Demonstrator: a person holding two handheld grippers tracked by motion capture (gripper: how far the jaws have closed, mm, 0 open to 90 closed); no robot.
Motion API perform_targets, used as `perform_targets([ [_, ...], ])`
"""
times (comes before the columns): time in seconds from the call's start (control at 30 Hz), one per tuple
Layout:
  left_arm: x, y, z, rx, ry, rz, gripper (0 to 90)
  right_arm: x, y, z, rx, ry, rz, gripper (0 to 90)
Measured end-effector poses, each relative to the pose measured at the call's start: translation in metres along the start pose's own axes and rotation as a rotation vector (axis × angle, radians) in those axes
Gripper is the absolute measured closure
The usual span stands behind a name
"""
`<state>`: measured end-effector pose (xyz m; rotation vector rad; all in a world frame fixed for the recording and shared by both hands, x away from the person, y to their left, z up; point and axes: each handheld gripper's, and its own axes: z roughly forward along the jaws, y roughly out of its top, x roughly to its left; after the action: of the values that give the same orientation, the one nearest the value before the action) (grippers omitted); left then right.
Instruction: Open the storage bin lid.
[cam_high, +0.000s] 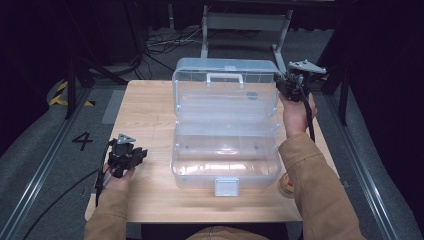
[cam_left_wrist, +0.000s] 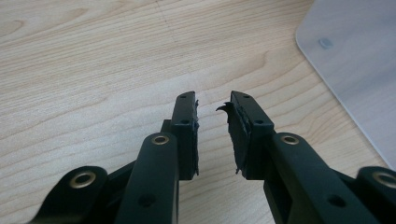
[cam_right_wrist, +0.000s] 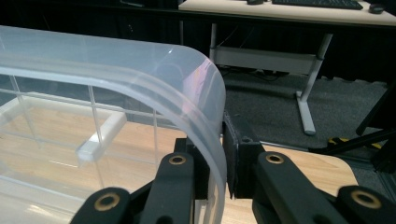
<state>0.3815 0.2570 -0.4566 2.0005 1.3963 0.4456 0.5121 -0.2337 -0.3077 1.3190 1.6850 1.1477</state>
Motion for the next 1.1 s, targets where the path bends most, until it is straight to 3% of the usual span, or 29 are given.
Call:
perform_targets([
  [0.23,0.000,-0.001,-0.001,0.011,-0.001,0.003,72.3,-0.002,0.005,0.008,0.045,-0.002,0.006,82.2],
  [1.1,0.001,-0.005,-0.002,0.024,0.006,0.007,72.1,-0.010,0.002,0.031,0.043,0.026,-0.004,81.7],
])
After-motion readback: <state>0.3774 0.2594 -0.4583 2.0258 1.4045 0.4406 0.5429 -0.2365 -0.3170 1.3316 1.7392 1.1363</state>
